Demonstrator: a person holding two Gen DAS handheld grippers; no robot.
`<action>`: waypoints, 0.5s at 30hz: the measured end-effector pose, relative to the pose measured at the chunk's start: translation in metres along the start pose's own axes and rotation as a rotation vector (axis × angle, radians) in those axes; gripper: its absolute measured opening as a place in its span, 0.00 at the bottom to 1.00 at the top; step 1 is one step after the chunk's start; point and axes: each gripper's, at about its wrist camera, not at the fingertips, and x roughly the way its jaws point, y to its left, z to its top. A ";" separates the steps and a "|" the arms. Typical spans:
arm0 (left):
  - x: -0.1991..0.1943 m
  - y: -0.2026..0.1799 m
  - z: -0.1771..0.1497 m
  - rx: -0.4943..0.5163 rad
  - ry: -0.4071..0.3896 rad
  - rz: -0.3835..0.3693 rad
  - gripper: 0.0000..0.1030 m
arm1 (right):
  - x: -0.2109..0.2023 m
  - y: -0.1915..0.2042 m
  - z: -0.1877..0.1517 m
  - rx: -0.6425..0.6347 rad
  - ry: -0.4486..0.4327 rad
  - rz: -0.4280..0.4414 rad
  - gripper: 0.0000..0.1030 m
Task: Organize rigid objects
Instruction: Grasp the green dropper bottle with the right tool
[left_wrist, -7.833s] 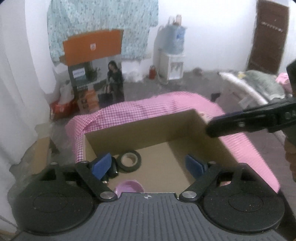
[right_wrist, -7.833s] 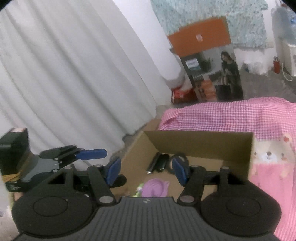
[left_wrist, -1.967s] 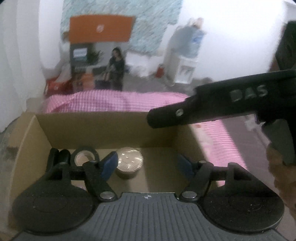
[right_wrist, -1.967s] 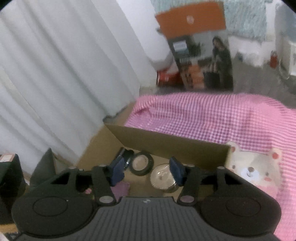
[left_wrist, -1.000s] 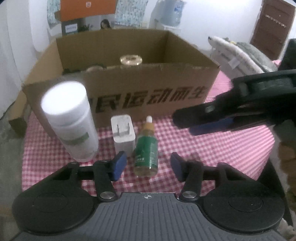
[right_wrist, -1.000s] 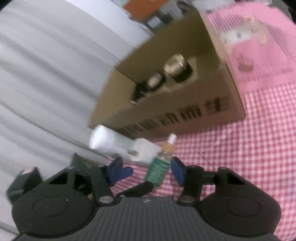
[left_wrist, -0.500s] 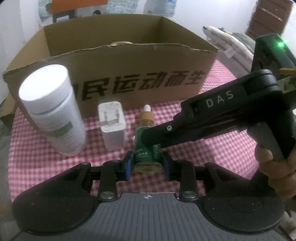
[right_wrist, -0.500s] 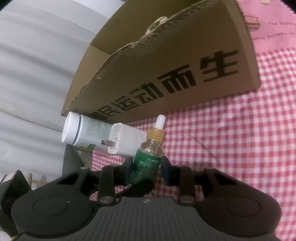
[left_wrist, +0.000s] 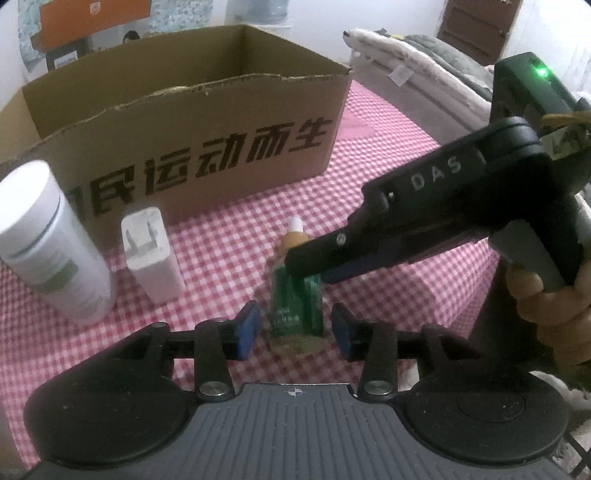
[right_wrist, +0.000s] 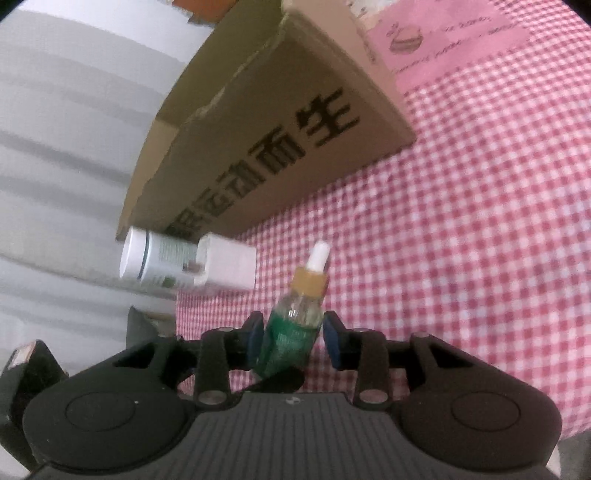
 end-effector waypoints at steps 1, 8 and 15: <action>0.002 0.000 0.002 0.001 0.002 0.001 0.42 | -0.003 -0.001 0.003 0.006 -0.009 -0.003 0.42; 0.022 0.005 0.012 0.005 0.012 0.019 0.42 | 0.003 0.000 0.019 -0.001 -0.010 -0.021 0.42; 0.022 0.001 0.011 0.015 -0.030 0.022 0.30 | 0.017 0.007 0.019 -0.021 -0.010 -0.013 0.42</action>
